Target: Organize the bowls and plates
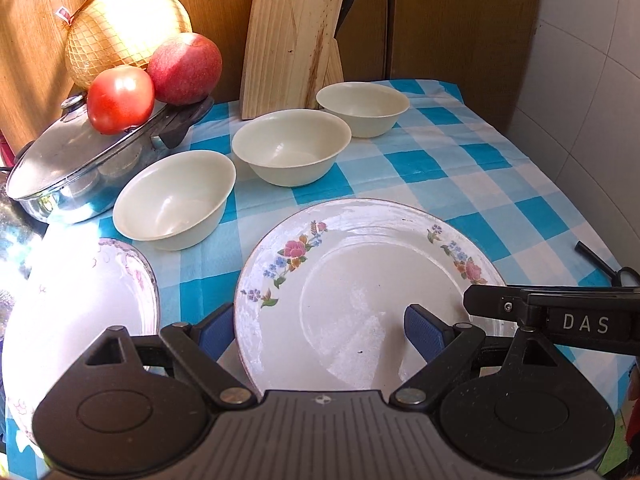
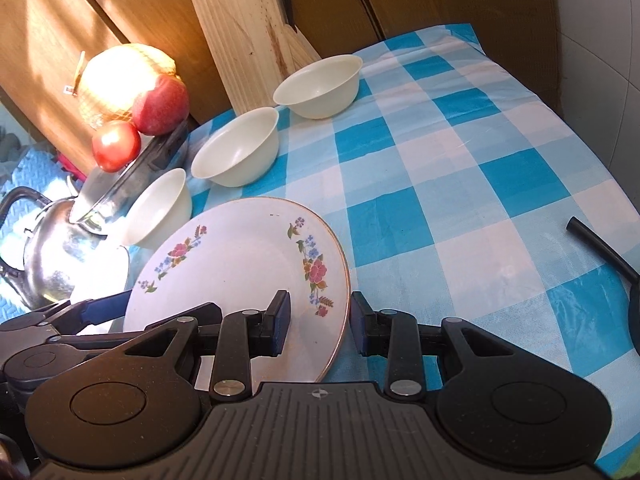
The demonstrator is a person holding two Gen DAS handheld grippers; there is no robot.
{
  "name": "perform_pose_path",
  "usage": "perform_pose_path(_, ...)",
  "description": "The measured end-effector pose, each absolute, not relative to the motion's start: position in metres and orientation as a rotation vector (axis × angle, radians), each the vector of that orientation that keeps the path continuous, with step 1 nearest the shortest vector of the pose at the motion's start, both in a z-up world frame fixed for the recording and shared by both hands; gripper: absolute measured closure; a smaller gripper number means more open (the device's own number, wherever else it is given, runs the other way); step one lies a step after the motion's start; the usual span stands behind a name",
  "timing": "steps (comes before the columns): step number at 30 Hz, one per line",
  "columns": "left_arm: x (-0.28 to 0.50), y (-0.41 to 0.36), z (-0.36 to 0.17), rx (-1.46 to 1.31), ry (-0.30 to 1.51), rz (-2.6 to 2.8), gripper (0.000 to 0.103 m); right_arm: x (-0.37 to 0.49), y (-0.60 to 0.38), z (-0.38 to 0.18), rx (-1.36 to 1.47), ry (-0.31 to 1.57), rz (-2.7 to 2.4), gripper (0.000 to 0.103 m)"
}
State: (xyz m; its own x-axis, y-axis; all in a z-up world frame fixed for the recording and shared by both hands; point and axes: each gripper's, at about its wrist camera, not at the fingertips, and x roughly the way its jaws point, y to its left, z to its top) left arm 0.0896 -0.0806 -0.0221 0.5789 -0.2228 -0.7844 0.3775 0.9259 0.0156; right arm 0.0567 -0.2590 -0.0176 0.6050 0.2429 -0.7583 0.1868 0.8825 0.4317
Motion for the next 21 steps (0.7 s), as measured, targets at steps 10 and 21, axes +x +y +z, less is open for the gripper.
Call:
perform_pose_path(10,0.078,-0.056,-0.027,0.159,0.914,-0.317,0.020,0.051,-0.235,-0.011,0.437,0.930,0.093,0.062)
perform_pose_path(21,0.067,-0.030,-0.035,0.124,0.946,-0.273,0.019,0.044,-0.210,-0.010,0.356,0.952,0.161,0.063)
